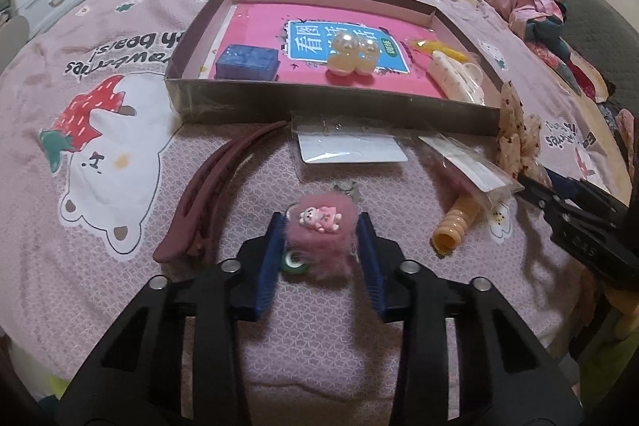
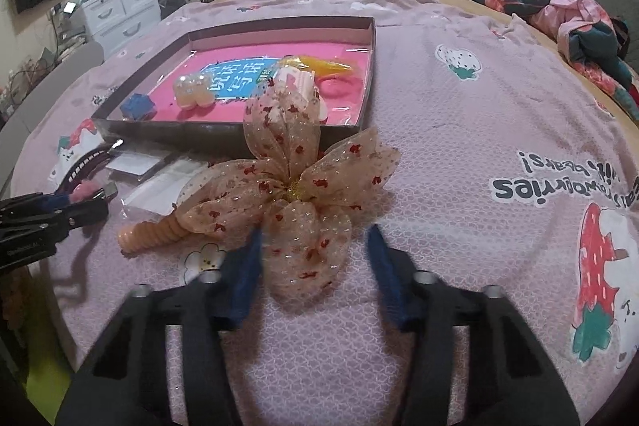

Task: Organize jewelry
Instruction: 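Move the left gripper to the pink pom-pom clip while the right approaches the polka-dot bow, then grasp the pink pom-pom clip with the left gripper while the right grasps the polka-dot bow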

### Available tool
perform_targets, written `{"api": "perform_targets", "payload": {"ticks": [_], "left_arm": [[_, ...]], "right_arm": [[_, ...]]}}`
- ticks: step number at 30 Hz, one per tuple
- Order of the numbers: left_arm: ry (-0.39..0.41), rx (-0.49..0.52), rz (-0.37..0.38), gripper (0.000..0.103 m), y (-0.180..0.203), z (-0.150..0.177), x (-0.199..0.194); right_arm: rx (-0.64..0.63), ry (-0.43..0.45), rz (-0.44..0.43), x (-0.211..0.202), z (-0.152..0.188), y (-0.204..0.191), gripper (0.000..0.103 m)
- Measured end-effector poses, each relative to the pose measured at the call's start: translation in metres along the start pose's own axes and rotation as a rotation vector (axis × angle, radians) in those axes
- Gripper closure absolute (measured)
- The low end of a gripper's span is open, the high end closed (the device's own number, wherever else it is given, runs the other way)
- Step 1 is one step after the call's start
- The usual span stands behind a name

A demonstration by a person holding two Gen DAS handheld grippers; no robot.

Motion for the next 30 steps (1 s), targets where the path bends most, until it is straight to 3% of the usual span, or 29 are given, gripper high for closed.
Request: {"api": "perform_targets", "payload": {"ticks": [3,6,20,30], "left_arm": [[-0.002,0.005,0.013,0.077,0.003,0.001,-0.001],[0.001,0.01,0.02,0.077,0.006,0.001,-0.002],[0.022,0.035,0.075,0.077,0.03,-0.004,-0.015],[0.083,0.023,0.078,0.077,0.025,-0.024,-0.033]], "right_arm": [[-0.009,0.008,0.006,-0.001,-0.001,0.001,0.086],[-0.007,0.018,0.005,-0.004,-0.002,0.005,0.092],[0.03,0.067,0.032,-0.036,-0.014,0.032,0.094],[-0.005,0.122,0.016,-0.054,-0.038,0.015,0.094]]}}
Point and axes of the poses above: each gripper's, at about its wrist camera, not at the fingertips, and x roughly the way its jaws point, y to its right, z to its underside, the point moved 8 cm from there along x, roughly the way its jaws point, and after that the axes turned 14 degrees about z, right-handed, at the moved point
